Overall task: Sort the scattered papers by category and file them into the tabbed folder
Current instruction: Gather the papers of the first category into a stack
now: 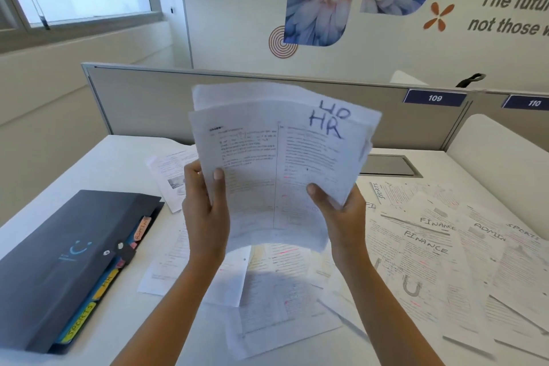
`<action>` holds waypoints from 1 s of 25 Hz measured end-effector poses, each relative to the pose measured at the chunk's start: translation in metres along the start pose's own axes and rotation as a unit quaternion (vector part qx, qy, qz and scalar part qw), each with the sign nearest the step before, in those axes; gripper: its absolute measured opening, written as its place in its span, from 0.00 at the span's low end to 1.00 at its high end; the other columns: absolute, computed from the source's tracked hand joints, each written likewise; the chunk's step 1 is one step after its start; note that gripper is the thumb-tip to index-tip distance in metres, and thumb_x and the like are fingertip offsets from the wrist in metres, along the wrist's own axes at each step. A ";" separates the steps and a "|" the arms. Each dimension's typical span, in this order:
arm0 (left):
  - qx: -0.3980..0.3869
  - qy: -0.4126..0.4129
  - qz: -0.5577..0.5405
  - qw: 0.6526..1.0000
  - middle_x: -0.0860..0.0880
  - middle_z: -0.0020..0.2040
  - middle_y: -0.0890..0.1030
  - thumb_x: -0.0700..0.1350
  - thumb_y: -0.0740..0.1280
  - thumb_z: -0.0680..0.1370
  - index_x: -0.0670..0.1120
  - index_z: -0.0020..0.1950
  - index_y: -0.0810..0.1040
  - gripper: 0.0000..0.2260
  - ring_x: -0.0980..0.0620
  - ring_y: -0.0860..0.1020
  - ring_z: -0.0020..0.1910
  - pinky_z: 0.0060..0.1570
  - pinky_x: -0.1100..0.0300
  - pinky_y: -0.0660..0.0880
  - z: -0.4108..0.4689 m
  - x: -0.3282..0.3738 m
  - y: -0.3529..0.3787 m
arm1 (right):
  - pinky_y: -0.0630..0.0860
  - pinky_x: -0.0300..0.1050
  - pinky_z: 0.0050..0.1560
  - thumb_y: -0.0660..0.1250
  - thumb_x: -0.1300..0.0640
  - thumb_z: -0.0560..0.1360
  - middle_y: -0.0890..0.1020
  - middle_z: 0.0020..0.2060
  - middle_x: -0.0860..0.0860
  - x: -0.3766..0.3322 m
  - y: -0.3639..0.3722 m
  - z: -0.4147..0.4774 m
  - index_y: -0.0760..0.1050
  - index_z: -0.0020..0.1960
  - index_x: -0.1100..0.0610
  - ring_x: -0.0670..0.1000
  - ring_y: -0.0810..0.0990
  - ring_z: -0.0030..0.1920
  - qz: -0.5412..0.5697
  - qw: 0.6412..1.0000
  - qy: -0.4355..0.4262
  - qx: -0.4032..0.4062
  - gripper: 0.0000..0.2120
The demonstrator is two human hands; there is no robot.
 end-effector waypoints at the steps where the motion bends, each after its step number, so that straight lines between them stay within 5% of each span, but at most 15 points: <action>1: 0.006 0.003 -0.008 1.000 0.61 0.47 0.76 0.56 0.55 0.80 0.63 0.52 0.66 0.02 0.58 0.77 0.46 0.42 0.58 0.76 -0.004 0.000 -0.001 | 0.80 0.38 0.48 0.75 0.54 0.66 0.82 0.51 0.47 0.006 -0.002 -0.004 0.74 0.60 0.53 0.45 0.81 0.52 -0.002 1.000 0.008 0.004 0.23; 7: -0.033 -0.095 -0.042 0.994 0.67 0.47 0.78 0.51 0.57 0.80 0.58 0.59 0.67 0.09 0.70 0.76 0.47 0.39 0.76 0.72 -0.037 -0.026 -0.003 | 0.79 0.34 0.48 0.73 0.49 0.69 0.82 0.55 0.45 0.049 -0.009 -0.031 0.72 0.64 0.52 0.46 0.79 0.57 -0.058 0.991 0.098 -0.069 0.25; 12: -0.005 -0.082 0.003 0.997 0.60 0.48 0.78 0.56 0.57 0.78 0.47 0.56 0.70 0.14 0.65 0.76 0.45 0.38 0.73 0.72 -0.039 -0.026 -0.010 | 0.75 0.48 0.62 0.64 0.53 0.77 0.79 0.60 0.48 0.044 -0.007 -0.035 0.69 0.68 0.54 0.47 0.77 0.61 -0.062 0.995 0.077 -0.027 0.19; 16: -0.042 -0.131 -0.009 0.990 0.61 0.50 0.78 0.54 0.60 0.80 0.58 0.55 0.70 0.05 0.66 0.76 0.48 0.42 0.68 0.74 -0.053 -0.044 -0.013 | 0.74 0.57 0.64 0.64 0.30 0.68 0.74 0.65 0.45 0.060 -0.013 -0.052 0.65 0.69 0.44 0.48 0.73 0.66 -0.110 0.990 0.088 -0.004 0.34; 18: -0.048 -0.142 0.002 0.989 0.64 0.49 0.78 0.50 0.59 0.80 0.62 0.53 0.68 0.06 0.68 0.76 0.48 0.42 0.66 0.74 -0.061 -0.050 -0.014 | 0.74 0.58 0.64 0.63 0.31 0.67 0.73 0.66 0.45 0.065 -0.015 -0.054 0.66 0.69 0.44 0.47 0.73 0.66 -0.106 0.990 0.091 -0.003 0.34; 21: -0.028 -0.142 0.001 0.990 0.62 0.49 0.77 0.47 0.58 0.81 0.56 0.56 0.69 0.05 0.68 0.76 0.47 0.39 0.72 0.75 -0.066 -0.050 -0.016 | 0.73 0.57 0.65 0.63 0.42 0.73 0.74 0.65 0.46 0.064 -0.017 -0.052 0.66 0.69 0.47 0.47 0.73 0.65 -0.109 0.990 0.087 -0.012 0.26; 25: -0.040 -0.185 0.037 0.981 0.62 0.51 0.76 0.47 0.57 0.82 0.59 0.55 0.68 0.07 0.70 0.74 0.47 0.42 0.71 0.70 -0.081 -0.068 -0.019 | 0.68 0.57 0.69 0.59 0.33 0.70 0.70 0.69 0.43 0.082 -0.021 -0.064 0.60 0.72 0.43 0.47 0.68 0.70 -0.183 0.977 0.099 -0.054 0.33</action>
Point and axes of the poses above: each hand's wrist, its own z-axis towards the middle knuckle, its own y-axis out of the palm, x = y × z, the point moved 3 cm from there along z, towards the middle knuckle
